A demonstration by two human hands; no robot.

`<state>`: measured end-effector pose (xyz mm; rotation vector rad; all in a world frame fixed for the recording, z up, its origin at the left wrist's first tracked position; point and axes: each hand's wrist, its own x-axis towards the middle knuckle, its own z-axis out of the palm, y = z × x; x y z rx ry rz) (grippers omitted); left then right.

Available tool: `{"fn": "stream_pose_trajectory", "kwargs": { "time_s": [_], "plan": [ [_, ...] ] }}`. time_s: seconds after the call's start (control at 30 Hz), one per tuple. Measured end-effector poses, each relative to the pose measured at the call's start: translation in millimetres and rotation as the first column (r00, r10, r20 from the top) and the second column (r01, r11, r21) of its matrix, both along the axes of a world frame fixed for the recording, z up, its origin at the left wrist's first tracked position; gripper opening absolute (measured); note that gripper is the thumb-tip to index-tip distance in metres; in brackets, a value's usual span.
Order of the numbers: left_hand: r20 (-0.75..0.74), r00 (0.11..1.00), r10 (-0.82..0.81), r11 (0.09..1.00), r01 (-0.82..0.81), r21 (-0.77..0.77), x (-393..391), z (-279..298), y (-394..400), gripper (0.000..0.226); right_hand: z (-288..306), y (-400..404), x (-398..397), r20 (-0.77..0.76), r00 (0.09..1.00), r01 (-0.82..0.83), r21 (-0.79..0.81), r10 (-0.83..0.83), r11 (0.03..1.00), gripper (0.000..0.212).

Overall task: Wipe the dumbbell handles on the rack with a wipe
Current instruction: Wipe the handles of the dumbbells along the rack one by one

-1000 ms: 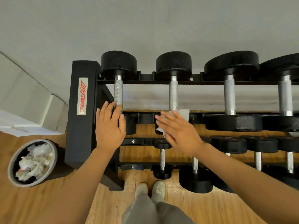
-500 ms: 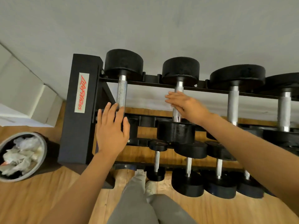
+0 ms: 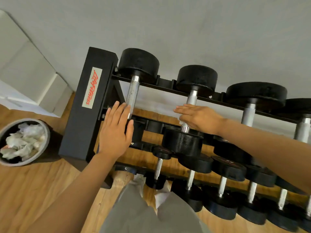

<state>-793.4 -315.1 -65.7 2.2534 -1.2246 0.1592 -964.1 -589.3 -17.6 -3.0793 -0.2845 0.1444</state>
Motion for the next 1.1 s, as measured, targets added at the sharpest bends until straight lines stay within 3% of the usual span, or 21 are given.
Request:
{"fn": "stream_pose_trajectory", "kwargs": {
  "time_s": [0.1,0.17,0.27,0.33,0.43,0.47,0.53,0.63,0.7,0.8,0.87,1.03,1.1],
  "plan": [
    [-0.037,0.999,0.031,1.000,-0.030,0.003,-3.2,1.0,1.1,0.050,6.1,-9.3,2.0,0.080,0.994,-0.075,-0.059,0.079,0.995,0.021],
    [-0.029,0.999,0.044,0.999,-0.045,-0.016,-4.3,2.1,0.6,0.048,5.5,-11.4,-2.6,0.058,0.995,-0.078,-0.064,0.081,0.995,0.033],
    [-0.014,0.998,0.058,0.997,-0.058,-0.040,-6.6,1.9,-0.5,0.045,2.4,-9.6,-10.9,-0.101,0.980,-0.176,-0.024,0.173,0.984,0.040],
    [-0.011,0.998,0.067,0.996,-0.067,-0.050,-7.6,0.6,-0.4,0.043,8.4,-10.7,-9.3,-0.294,0.915,-0.278,0.040,0.277,0.960,0.042],
    [-0.006,0.997,0.077,0.996,-0.078,-0.053,-7.9,-0.9,-1.2,0.043,21.7,-30.4,12.4,-0.398,0.851,-0.414,-0.107,0.342,0.904,0.057],
    [-0.009,0.997,0.080,0.996,-0.080,-0.049,-8.0,-1.0,-1.4,0.043,25.0,-34.6,20.7,-0.372,0.868,-0.414,-0.175,0.329,0.893,0.053],
    [-0.011,0.996,0.086,0.995,-0.086,-0.047,-7.5,-0.6,-1.7,0.043,25.9,-45.8,31.1,-0.178,0.940,-0.333,-0.304,0.291,0.892,0.037],
    [-0.009,0.996,0.086,0.995,-0.086,-0.054,-6.7,0.8,-2.1,0.043,17.6,-39.4,27.5,-0.029,0.987,-0.156,-0.347,0.155,0.925,0.037],
    [-0.013,0.996,0.090,0.994,-0.091,-0.056,-8.3,1.3,-2.2,0.042,11.7,-28.0,19.4,-0.004,0.985,-0.164,-0.306,0.172,0.938,0.033],
    [-0.021,0.995,0.097,0.994,-0.098,-0.054,-10.1,3.0,-2.6,0.042,2.6,-11.5,1.0,-0.111,0.934,-0.357,-0.216,0.341,0.908,0.037],
    [-0.026,0.995,0.097,0.994,-0.098,-0.055,-9.8,3.8,-2.9,0.042,1.1,-16.7,2.8,-0.140,0.919,-0.392,-0.238,0.368,0.888,0.037],
    [-0.019,0.995,0.096,0.993,-0.097,-0.069,-9.2,4.6,-2.4,0.041,16.3,-44.2,22.2,-0.037,0.991,-0.131,-0.457,0.128,0.880,0.054],
    [-0.019,0.995,0.098,0.993,-0.099,-0.065,-9.4,4.8,-3.7,0.041,11.6,-40.3,19.4,0.023,0.995,-0.069,-0.518,0.094,0.853,0.041]
  ]
}}
